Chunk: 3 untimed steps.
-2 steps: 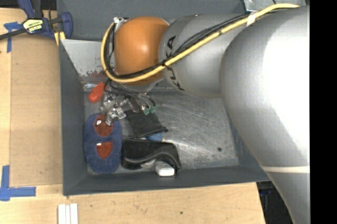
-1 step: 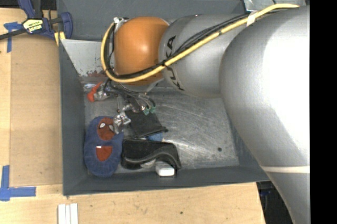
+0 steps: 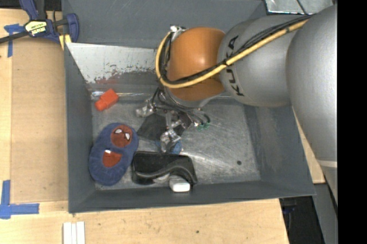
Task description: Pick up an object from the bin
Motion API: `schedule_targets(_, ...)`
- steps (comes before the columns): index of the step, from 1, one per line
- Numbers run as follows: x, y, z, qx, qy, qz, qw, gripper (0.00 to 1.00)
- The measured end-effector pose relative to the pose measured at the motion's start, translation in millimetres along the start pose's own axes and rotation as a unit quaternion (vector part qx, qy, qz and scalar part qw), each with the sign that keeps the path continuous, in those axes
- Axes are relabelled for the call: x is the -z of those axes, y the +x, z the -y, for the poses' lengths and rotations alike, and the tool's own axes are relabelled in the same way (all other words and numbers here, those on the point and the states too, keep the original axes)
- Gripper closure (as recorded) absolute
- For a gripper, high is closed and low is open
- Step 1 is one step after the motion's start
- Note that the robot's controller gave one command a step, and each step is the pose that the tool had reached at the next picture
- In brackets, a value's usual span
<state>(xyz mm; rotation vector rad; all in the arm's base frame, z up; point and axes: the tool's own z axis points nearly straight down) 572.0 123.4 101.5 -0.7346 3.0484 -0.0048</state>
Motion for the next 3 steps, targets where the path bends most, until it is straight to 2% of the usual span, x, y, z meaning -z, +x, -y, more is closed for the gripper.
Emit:
schedule_targets(1,-22,16.9,94,-0.134,-0.001,-0.001,0.991,0.0)
schedule_targets(2,-19,14.5,94,-0.133,-0.001,0.002,0.9912,1.0)
schedule_targets(3,116,3.5,41,-0.143,-0.001,0.0034,0.9898,1.0)
